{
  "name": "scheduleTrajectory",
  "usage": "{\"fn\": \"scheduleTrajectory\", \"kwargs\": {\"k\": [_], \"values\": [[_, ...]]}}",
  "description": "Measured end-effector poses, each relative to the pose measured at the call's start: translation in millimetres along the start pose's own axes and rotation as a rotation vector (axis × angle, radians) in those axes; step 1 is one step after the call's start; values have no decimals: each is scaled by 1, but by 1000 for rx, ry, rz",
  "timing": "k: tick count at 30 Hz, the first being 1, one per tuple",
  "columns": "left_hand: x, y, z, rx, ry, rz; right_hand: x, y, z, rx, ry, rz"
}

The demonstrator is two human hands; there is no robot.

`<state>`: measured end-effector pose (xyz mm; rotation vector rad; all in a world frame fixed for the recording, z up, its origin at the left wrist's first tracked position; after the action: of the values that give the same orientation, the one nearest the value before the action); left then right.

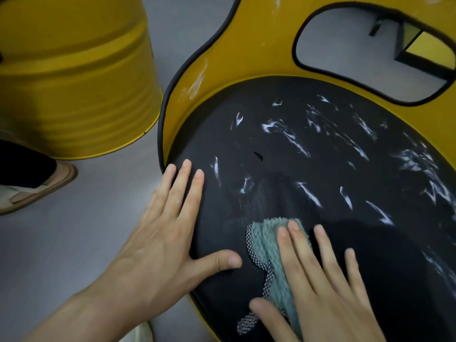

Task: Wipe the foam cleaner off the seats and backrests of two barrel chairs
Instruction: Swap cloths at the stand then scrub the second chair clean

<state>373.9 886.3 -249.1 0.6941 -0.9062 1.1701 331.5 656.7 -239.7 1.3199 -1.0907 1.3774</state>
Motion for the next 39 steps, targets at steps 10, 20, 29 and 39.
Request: {"fn": "scheduleTrajectory", "kwargs": {"k": [10, 20, 29, 39], "values": [[-2, 1, 0, 4, 5, 39, 2, -19, -12, -48, -93, -75], [-4, 1, 0, -6, 20, 72, 5, -54, -19, -95, -79, -43], [-4, 2, 0, -12, 16, 76, -6, 10, -4, -74, -4, 40], [-6, 1, -1, -5, 2, 71, 2, -37, -18, -104, -73, -71]]}}
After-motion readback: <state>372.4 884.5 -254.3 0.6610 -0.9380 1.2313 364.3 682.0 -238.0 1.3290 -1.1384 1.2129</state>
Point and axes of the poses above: each hand's wrist, its own y-axis away from the middle knuckle, its own x-axis out of the back of the hand, z = x × y, the point moved 2 cm from there along -y, towards the middle knuckle, and after that the axes turned 6 degrees about -x, right-handed, at the moved point
